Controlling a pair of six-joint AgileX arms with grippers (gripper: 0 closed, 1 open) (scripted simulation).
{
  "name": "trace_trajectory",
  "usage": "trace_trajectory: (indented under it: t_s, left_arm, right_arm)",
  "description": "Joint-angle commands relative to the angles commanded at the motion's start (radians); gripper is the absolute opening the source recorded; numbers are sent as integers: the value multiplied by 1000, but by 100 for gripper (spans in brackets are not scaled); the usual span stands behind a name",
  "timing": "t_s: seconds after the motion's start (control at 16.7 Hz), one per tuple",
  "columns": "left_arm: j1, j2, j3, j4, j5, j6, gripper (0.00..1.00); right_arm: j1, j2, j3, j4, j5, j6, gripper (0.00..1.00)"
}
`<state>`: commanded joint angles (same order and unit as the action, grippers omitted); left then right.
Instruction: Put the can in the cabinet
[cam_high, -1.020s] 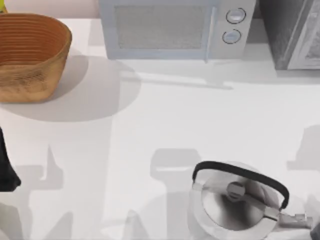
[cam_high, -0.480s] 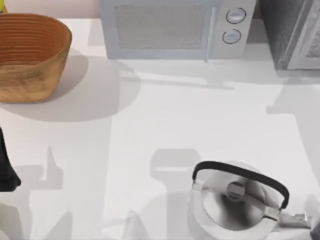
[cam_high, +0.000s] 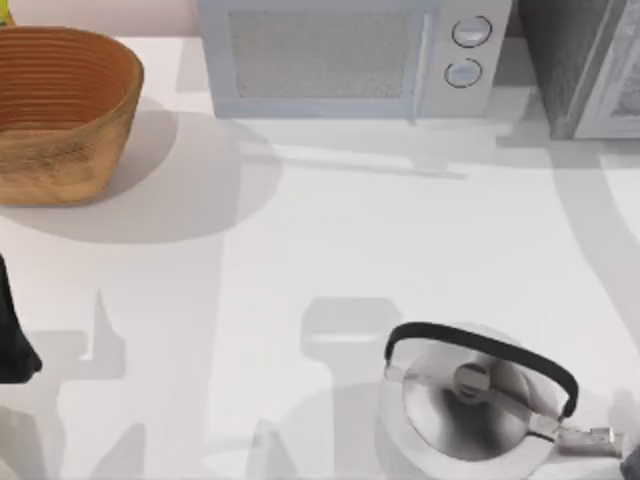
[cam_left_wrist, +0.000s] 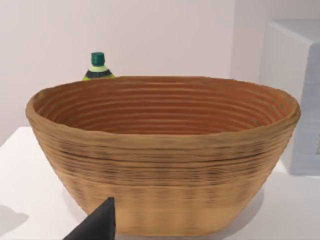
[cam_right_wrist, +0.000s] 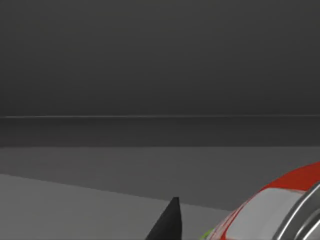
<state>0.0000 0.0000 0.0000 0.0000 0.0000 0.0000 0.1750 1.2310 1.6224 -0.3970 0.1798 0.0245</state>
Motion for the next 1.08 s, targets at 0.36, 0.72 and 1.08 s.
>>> trace_trajectory:
  t_s: [0.36,0.72,1.08]
  left_arm:
    - [0,0,0,0,0,0,100]
    - [0,0,0,0,0,0,100]
    - [0,0,0,0,0,0,100]
  right_arm:
    - [10,98,121,-27,15,-5,0]
    - [4,128,153,-36,11,-3,0]
    - [-22,384,499,-118,-12,-4,0]
